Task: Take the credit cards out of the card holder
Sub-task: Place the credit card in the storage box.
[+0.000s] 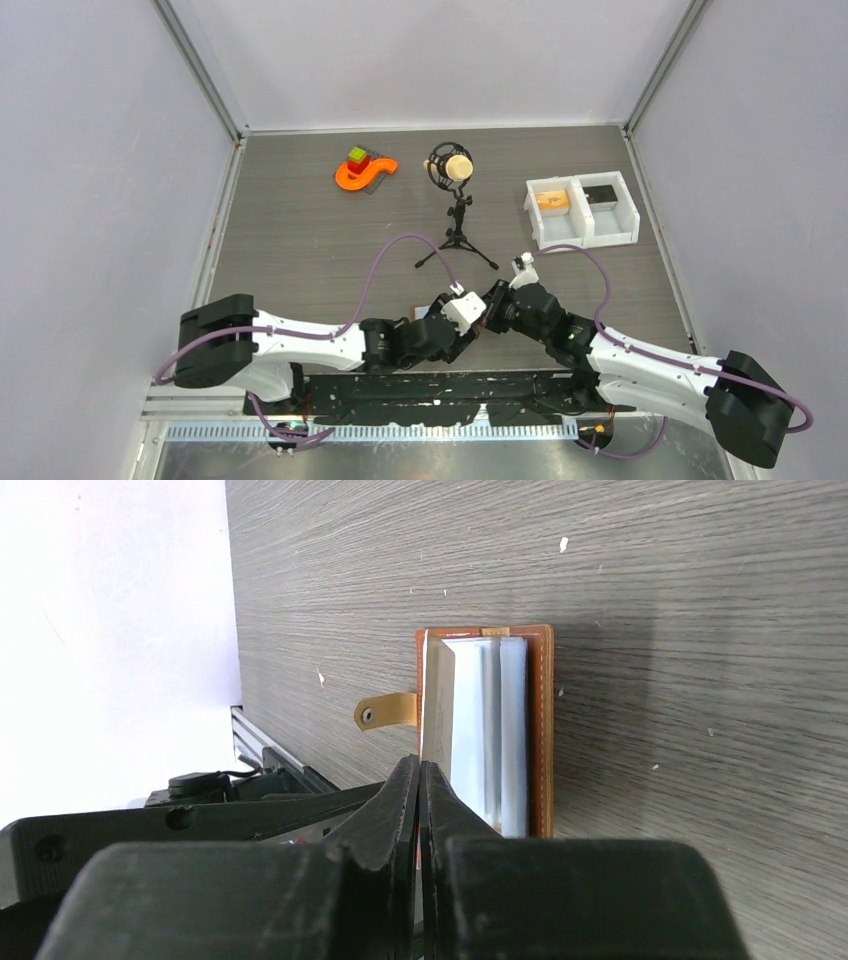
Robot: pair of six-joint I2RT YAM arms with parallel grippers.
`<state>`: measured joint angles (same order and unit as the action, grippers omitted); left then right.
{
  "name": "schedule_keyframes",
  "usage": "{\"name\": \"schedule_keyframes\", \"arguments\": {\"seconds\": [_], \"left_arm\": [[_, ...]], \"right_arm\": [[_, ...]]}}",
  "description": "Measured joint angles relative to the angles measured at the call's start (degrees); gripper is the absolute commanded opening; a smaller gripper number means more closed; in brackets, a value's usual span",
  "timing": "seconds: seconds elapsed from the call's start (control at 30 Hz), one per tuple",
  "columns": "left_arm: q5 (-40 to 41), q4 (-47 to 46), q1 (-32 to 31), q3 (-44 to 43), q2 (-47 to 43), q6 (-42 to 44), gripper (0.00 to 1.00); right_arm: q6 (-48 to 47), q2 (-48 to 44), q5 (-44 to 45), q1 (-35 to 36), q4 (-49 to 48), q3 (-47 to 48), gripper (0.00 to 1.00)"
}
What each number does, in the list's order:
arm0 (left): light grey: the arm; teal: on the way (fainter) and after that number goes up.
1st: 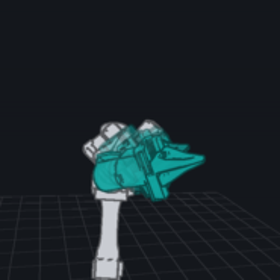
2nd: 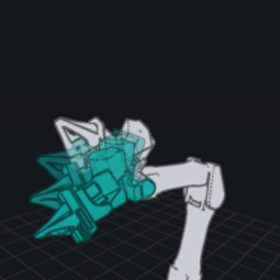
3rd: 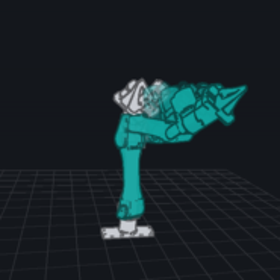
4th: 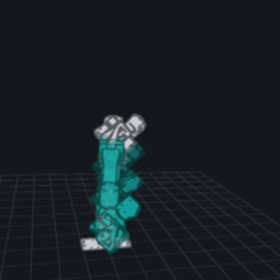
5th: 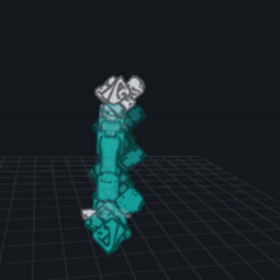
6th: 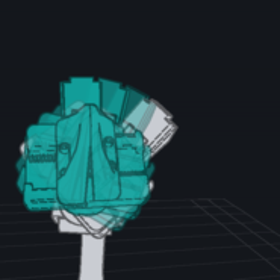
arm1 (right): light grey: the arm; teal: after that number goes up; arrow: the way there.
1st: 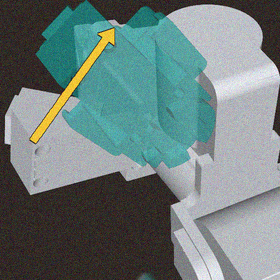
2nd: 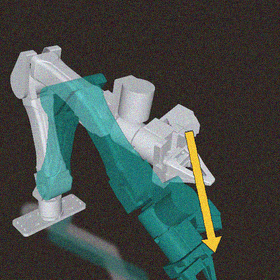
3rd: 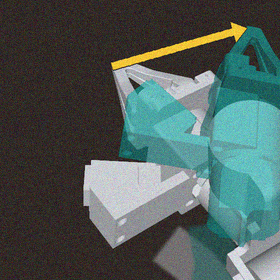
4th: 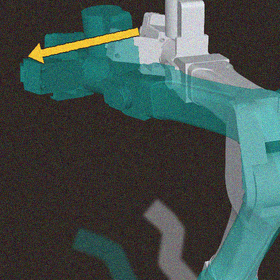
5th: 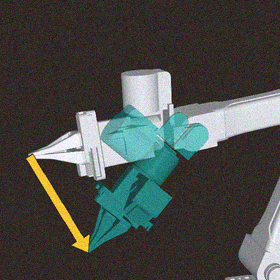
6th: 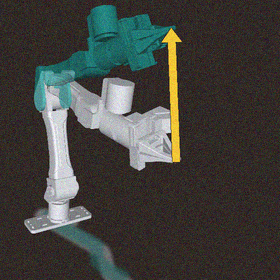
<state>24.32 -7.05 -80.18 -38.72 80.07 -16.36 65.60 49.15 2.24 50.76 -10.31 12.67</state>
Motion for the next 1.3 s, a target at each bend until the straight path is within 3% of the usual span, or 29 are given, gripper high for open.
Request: {"name": "schedule_keyframes", "arguments": {"seconds": [0.27, 0.33, 0.43, 0.5, 0.6, 0.73, 0.9, 1.3], "left_arm": [[4.2, 0.07, -0.57, -0.72, 2.71, 0.11, 0.48], [5.84, 0.11, -1.18, -0.72, 3.1, 0.31, 0.38], [8.02, 0.09, -2.16, -0.72, 3.21, 0.55, 0.11], [8.9, 0.15, -2.67, -0.72, 3.21, 0.79, 0.0], [10.95, 1.14, -2.93, -0.72, 3.15, 1.14, 0.0], [12.24, 3.91, -2.82, -0.72, 2.05, 0.0, 0.0], [11.26, 5.86, -2.45, 0.04, -3.74, -2.08, 0.0], [-1.9, 3.17, 6.97, 10.49, -21.03, -8.83, 0.0]], "right_arm": [[1.11, -0.04, 0.02, 0.0, 0.0, 0.0, 0.05], [1.27, -0.07, 0.02, 0.0, 0.0, 0.0, 0.05], [1.42, -0.02, 0.0, 0.0, -0.07, 0.0, 0.05], [1.4, 0.0, 0.02, 0.0, -0.57, 0.0, 0.05], [0.44, 0.02, 0.07, -0.24, -0.61, 0.0, 0.06], [-2.12, -1.03, 0.0, -0.31, 1.01, 0.83, 0.17], [-8.24, -8.83, 1.29, -0.31, 2.73, 2.4, 0.34], [-26.95, -21.62, 0.37, -0.33, 6.58, 3.17, 0.48]]}}
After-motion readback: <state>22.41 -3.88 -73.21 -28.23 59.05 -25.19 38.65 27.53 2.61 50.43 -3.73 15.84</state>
